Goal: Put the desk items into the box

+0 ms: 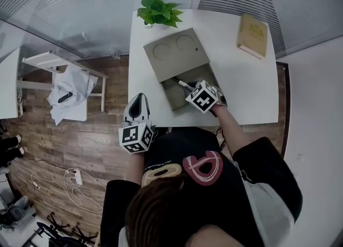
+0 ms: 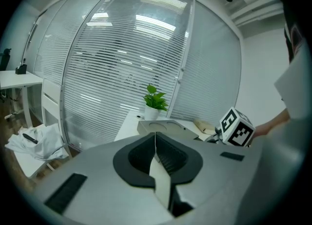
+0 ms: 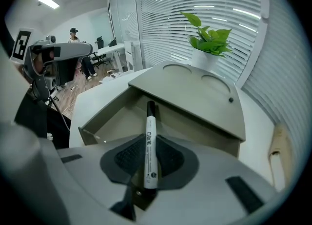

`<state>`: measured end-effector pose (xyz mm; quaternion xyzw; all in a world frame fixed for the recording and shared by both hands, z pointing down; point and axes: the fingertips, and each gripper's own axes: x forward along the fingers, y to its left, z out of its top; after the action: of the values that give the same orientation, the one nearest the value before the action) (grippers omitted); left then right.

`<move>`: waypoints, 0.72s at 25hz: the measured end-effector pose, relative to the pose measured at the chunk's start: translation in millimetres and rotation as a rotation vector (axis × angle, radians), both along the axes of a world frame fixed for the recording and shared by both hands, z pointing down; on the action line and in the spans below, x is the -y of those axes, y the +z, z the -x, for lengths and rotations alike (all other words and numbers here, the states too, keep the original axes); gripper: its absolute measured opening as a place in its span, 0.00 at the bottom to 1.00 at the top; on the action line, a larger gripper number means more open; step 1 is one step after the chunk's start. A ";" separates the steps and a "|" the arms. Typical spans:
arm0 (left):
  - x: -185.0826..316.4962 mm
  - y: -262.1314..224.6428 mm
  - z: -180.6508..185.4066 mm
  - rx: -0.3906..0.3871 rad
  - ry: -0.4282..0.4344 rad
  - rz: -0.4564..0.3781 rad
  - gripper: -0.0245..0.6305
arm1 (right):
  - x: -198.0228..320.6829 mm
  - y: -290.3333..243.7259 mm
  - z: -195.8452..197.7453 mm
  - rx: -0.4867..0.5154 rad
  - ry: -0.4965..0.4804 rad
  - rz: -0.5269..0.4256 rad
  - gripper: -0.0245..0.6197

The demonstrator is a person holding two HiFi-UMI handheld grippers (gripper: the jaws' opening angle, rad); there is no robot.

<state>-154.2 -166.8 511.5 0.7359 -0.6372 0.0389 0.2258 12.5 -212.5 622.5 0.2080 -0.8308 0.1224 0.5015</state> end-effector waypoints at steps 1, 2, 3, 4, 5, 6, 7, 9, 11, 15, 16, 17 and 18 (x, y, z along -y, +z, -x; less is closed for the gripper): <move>0.5 0.1 0.3 0.001 0.001 0.002 0.07 | 0.0 0.3 -0.1 0.002 0.002 0.001 0.15; 1.7 0.1 0.5 0.002 0.002 0.003 0.07 | 0.1 0.9 -0.2 0.005 0.005 0.002 0.15; 3.1 -0.2 0.5 0.002 0.003 0.002 0.07 | 0.4 1.7 -0.2 0.007 0.006 0.003 0.15; 4.4 -0.7 0.3 0.002 0.005 0.001 0.07 | 0.9 2.3 -0.1 0.009 0.007 0.005 0.15; 5.1 -1.1 0.0 0.002 0.006 0.000 0.07 | 1.4 2.8 0.2 0.009 0.007 0.007 0.15; 5.3 -1.3 -0.5 0.003 0.008 0.000 0.07 | 1.6 3.2 0.6 0.010 0.007 0.009 0.15; 5.2 -1.1 -1.1 0.003 0.009 0.002 0.07 | 1.7 3.7 0.8 0.009 0.007 0.011 0.15; 5.4 -0.9 -2.3 -0.008 0.005 0.007 0.07 | 1.5 4.6 0.2 0.002 0.004 0.014 0.15; 7.6 -2.6 -4.4 -0.019 0.003 0.005 0.07 | 1.1 6.0 -0.5 -0.011 -0.003 0.014 0.15; 11.2 -5.5 -11.8 -0.009 0.033 -0.003 0.07 | 0.8 7.0 0.2 -0.016 -0.004 0.016 0.15; 11.1 -5.8 -13.2 -0.008 0.039 -0.004 0.07 | 0.8 6.9 0.4 -0.015 -0.004 0.017 0.15; 11.0 -6.0 -14.3 -0.006 0.043 -0.004 0.07 | 0.9 6.7 0.4 -0.015 -0.003 0.017 0.15; 10.7 -5.9 -15.3 -0.006 0.046 -0.003 0.07 | 1.2 6.6 0.2 -0.016 0.001 0.015 0.15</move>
<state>-139.0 -177.5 505.6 0.7509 -0.6193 0.0410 0.2256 12.3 -213.6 629.2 0.2058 -0.8258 0.1272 0.5095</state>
